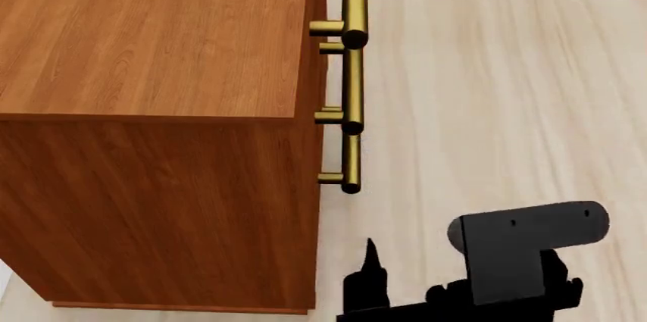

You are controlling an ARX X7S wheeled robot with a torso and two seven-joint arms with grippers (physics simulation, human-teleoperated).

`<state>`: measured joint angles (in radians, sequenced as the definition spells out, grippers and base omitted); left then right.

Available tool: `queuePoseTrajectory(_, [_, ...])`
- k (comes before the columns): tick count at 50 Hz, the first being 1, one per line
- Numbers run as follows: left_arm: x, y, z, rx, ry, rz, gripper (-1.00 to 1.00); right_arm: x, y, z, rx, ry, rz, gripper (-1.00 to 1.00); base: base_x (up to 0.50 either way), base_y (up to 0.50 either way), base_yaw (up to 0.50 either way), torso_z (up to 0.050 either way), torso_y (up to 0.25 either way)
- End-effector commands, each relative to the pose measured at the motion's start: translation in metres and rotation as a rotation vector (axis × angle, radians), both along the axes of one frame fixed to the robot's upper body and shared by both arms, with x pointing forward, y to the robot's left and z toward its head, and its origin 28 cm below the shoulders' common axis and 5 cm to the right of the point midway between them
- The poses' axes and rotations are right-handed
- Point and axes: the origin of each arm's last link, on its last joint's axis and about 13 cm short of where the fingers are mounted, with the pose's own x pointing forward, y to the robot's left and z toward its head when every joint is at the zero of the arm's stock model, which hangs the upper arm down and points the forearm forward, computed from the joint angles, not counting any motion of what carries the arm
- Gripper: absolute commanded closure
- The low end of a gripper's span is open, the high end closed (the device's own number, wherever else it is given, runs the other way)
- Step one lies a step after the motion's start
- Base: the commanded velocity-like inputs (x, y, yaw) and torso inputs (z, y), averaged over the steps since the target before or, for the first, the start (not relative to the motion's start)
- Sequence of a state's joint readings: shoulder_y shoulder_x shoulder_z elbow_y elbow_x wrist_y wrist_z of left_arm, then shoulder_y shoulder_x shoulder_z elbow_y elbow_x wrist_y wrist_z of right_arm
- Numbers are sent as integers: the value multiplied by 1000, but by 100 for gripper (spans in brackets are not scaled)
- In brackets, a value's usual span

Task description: Close the bottom drawer of the cabinet and open the top drawer.

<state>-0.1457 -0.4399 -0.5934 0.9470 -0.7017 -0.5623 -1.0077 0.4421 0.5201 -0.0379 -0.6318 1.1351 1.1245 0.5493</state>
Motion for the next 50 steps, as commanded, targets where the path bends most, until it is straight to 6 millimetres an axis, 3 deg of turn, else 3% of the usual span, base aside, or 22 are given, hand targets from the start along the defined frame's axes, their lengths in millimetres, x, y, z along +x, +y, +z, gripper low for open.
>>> queuePoseTrajectory(1, [0, 0, 1, 0, 5, 0, -100, -37, -15, 25, 56, -112, -64, -100, 0, 0, 0, 0, 0])
queuePoseTrajectory(17, [0, 0, 1, 2, 3, 0, -100, -43, -19, 64, 313, -118, -64, -100, 0, 0, 0, 0, 0])
queuePoseTrajectory(18, [0, 0, -6, 3, 2, 1, -100, -44, -18, 67, 350, -107, -46, -100, 0, 0, 0, 0, 0])
queuePoseTrajectory(24, [0, 0, 1, 3, 2, 1, -100, -43, -17, 78, 446, -87, -14, -100, 0, 0, 0, 0, 0])
queuePoseTrajectory(31, [0, 0, 1, 3, 1, 0, -100, -35, -18, 90, 591, -57, -6, -100, 0, 0, 0, 0, 0])
queuePoseTrajectory(32, [0, 0, -7, 2, 1, 1, -100, -34, -18, 91, 612, -50, -5, -100, 0, 0, 0, 0, 0])
queuePoseTrajectory(37, [-1, 0, 0, 2, 0, 1, -100, -31, -20, 99, 699, -38, 7, -100, 0, 0, 0, 0, 0])
queuePoseTrajectory(40, [-1, -1, -11, 2, 0, 1, -100, -28, -20, 101, 727, -27, 2, -100, 0, 0, 0, 0, 0])
queuePoseTrajectory(44, [-1, -1, 1, 3, 0, 1, -100, -22, -21, 106, 767, -20, 2, -100, 0, 0, 0, 0, 0])
queuePoseTrajectory(50, [-1, -1, -5, 1, -2, 1, -100, -16, -22, 110, 845, 5, 15, -100, 0, 0, 0, 0, 0])
